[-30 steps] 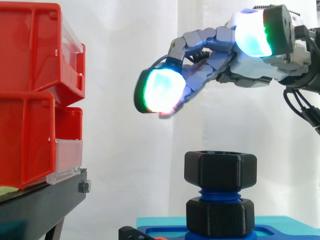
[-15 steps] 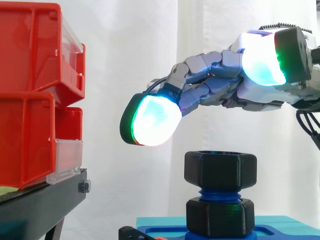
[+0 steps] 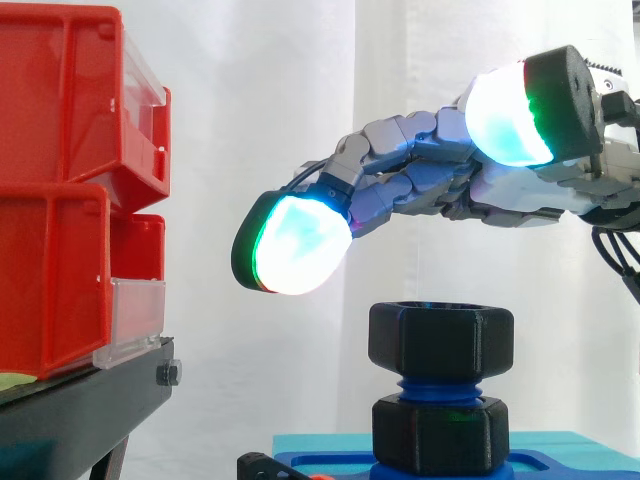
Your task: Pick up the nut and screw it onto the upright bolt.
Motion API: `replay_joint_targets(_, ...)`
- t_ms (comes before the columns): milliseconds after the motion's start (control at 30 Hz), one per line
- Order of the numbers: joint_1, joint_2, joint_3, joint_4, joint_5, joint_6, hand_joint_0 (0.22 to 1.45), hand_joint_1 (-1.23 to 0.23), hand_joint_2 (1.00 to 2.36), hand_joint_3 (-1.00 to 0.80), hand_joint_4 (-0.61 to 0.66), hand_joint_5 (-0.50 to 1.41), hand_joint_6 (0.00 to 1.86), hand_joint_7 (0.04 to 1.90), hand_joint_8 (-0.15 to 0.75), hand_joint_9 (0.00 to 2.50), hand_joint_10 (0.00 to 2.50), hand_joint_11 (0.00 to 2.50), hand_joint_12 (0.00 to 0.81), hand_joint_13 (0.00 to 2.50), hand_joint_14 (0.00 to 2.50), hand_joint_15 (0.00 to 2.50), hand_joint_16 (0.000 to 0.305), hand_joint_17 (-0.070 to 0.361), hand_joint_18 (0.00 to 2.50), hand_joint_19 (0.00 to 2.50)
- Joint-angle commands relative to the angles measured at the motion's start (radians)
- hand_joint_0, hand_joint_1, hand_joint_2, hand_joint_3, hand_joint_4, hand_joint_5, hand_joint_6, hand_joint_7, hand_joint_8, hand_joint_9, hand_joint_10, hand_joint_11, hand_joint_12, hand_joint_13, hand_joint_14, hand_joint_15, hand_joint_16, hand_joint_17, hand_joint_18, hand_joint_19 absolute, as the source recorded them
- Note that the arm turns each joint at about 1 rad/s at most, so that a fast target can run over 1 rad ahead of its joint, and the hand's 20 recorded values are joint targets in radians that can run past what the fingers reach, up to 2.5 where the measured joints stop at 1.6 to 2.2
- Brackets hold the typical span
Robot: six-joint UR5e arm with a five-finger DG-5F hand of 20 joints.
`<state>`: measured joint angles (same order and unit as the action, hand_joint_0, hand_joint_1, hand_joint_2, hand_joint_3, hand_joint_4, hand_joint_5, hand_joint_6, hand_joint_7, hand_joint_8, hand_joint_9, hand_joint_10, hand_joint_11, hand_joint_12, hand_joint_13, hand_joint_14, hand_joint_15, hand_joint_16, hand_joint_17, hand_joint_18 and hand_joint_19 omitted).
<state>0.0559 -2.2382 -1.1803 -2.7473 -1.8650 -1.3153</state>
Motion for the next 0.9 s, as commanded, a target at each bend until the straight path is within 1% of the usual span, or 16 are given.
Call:
replay_joint_targets(0,-0.001,0.0,-0.005,0.0,0.0,-0.007,0.47,0.0,1.0,-0.5,0.15,-0.17,0.5,0.64,0.201,0.18,0.0,0.0,0.332,0.0,0.0,0.0,0.047,0.105,0.0,0.0)
replay_joint_targets(67,-0.001,0.0,-0.018,0.006,0.001,-0.007,0.48,0.0,1.0,-0.5,0.21,-0.12,0.5,0.82,0.231,0.3,0.0,0.0,0.334,0.0,0.0,0.0,0.046,0.104,0.0,0.0)
replay_joint_targets(133,-0.001,0.0,-0.018,0.005,0.003,-0.007,0.49,-0.01,1.0,-0.5,0.23,-0.1,0.5,0.87,0.226,0.33,0.0,0.0,0.325,0.0,0.0,0.0,0.044,0.1,0.0,0.0)
replay_joint_targets(233,0.001,0.0,-0.018,0.0,0.003,-0.009,0.49,-0.02,1.0,-0.5,0.24,-0.08,0.5,0.89,0.232,0.38,0.0,0.0,0.319,0.0,0.0,0.0,0.043,0.096,0.0,0.0)
replay_joint_targets(267,0.001,0.0,-0.018,0.0,0.003,-0.009,0.5,-0.04,1.0,-0.5,0.24,-0.08,0.5,0.88,0.232,0.41,0.0,0.0,0.316,0.01,0.0,0.0,0.042,0.094,0.0,0.0)
replay_joint_targets(400,-0.001,0.0,-0.018,0.005,0.003,-0.007,0.5,-0.05,1.0,-0.5,0.24,-0.08,0.5,0.86,0.229,0.42,0.0,0.0,0.314,0.03,0.0,0.0,0.042,0.094,0.0,0.0)
replay_joint_targets(500,-0.002,0.0,-0.016,0.005,0.003,-0.007,0.5,-0.05,1.0,-0.5,0.24,-0.07,0.5,0.9,0.234,0.44,0.0,0.0,0.316,0.05,0.0,0.0,0.041,0.092,0.0,0.0)
replay_joint_targets(567,-0.002,0.0,-0.016,0.003,0.003,-0.007,0.5,-0.06,1.0,-0.5,0.25,-0.07,0.5,0.99,0.247,0.48,0.0,0.0,0.312,0.08,0.0,0.0,0.039,0.089,0.0,0.0)
replay_joint_targets(633,-0.002,0.0,-0.018,0.0,0.003,-0.009,0.5,-0.06,1.0,-0.5,0.24,-0.06,0.5,1.04,0.254,0.5,0.0,0.0,0.31,0.1,0.0,0.0,0.039,0.088,0.0,0.0)
replay_joint_targets(700,-0.001,0.0,-0.018,0.005,0.003,-0.009,0.5,-0.08,1.0,-0.5,0.23,-0.05,0.5,1.11,0.276,0.6,0.0,0.0,0.301,0.17,0.0,0.0,0.037,0.084,0.0,0.0)
replay_joint_targets(800,-0.001,0.0,-0.016,0.005,0.003,-0.007,0.51,-0.09,1.0,-0.5,0.24,-0.04,0.5,1.13,0.271,0.64,0.0,0.0,0.292,0.2,0.0,0.0,0.035,0.078,0.0,0.0)
replay_joint_targets(867,-0.002,0.0,-0.018,0.0,0.003,-0.001,0.51,-0.1,1.0,-0.5,0.26,-0.05,0.5,1.09,0.268,0.64,0.0,0.0,0.291,0.2,0.0,0.0,0.034,0.077,0.0,0.0)
